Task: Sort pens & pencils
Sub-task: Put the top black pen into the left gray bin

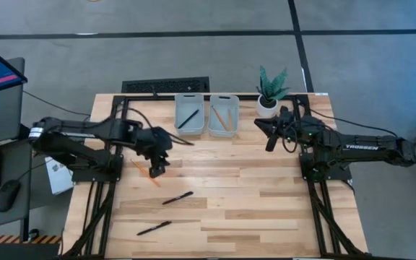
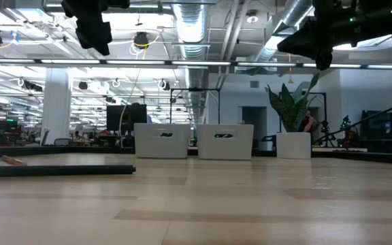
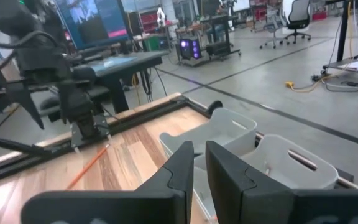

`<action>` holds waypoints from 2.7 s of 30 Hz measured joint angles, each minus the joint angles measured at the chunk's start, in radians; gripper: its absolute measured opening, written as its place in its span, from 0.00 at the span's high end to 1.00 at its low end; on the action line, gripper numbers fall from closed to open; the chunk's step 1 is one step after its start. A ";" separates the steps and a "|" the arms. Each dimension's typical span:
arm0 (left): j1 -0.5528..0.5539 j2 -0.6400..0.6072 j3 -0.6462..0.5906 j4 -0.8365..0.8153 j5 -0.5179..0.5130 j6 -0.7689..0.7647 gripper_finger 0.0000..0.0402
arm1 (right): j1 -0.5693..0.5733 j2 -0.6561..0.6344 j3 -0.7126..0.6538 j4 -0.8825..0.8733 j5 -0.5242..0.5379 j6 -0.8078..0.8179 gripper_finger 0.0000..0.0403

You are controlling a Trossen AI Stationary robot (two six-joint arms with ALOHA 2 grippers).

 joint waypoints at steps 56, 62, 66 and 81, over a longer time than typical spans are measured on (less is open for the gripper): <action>-0.274 0.584 0.113 0.146 -0.105 -0.443 0.40 | 0.001 0.000 0.000 -0.124 -0.003 0.000 0.84; -0.274 0.629 0.111 0.148 -0.089 -0.437 0.40 | 0.001 0.000 0.000 -0.125 -0.003 0.000 0.84; -0.274 0.662 0.111 0.147 -0.071 -0.433 0.40 | 0.001 0.000 0.000 -0.124 -0.003 0.000 0.84; -0.276 0.727 0.113 0.156 -0.029 -0.386 0.40 | 0.001 0.000 0.000 -0.128 -0.003 0.000 0.84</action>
